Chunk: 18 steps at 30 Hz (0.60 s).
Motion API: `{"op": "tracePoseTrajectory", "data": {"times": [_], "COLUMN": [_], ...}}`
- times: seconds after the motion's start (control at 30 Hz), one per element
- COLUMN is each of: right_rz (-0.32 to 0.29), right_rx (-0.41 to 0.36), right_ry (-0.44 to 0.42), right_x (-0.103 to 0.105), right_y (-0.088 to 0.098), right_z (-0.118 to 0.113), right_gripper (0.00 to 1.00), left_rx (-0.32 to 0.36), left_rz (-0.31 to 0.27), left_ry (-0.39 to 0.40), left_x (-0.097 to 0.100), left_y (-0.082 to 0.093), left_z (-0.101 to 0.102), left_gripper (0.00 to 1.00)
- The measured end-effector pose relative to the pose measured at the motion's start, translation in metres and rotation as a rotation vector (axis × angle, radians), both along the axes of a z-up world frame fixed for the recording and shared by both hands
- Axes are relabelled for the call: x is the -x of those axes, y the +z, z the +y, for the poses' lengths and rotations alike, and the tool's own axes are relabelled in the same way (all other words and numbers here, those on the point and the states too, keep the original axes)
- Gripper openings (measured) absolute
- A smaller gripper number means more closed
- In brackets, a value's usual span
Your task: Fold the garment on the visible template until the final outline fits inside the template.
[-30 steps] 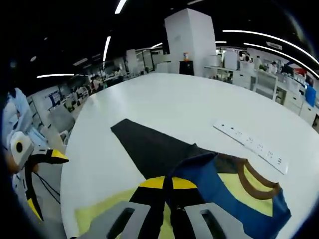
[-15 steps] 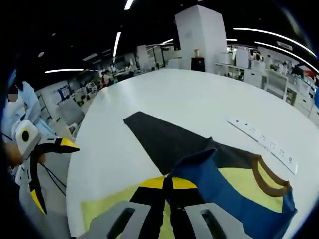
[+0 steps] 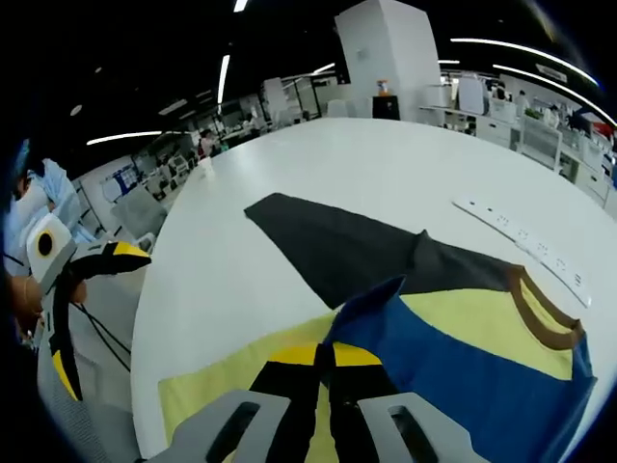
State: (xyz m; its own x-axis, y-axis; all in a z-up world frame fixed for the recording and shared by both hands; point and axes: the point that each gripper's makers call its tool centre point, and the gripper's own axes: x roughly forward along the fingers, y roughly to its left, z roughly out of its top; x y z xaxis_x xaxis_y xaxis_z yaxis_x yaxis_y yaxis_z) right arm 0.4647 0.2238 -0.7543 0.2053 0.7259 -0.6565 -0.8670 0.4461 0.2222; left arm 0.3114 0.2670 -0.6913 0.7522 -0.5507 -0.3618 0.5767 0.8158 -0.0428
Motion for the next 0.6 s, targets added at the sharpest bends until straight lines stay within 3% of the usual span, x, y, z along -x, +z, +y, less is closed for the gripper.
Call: {"op": "tracePoseTrajectory", "data": {"times": [0.17, 0.4, 0.6], "right_rz": [-0.004, -0.067, -0.101], "right_rx": [-0.017, 0.003, 0.025], "right_ry": [-0.068, -0.103, -0.143], "right_x": [-0.014, -0.029, -0.040], "right_y": [0.007, 0.017, 0.019], "right_z": [-0.009, -0.032, -0.060], "right_gripper": [0.17, 0.43, 0.57], "left_rx": [-0.008, -0.012, -0.018], "left_rz": [-0.003, -0.010, -0.011], "left_ry": [0.005, 0.011, 0.018], "left_x": [0.000, -0.001, -0.003], "left_y": [0.001, 0.004, 0.005], "left_z": [0.003, 0.005, 0.006], "left_gripper": [0.99, 0.99, 0.99]}}
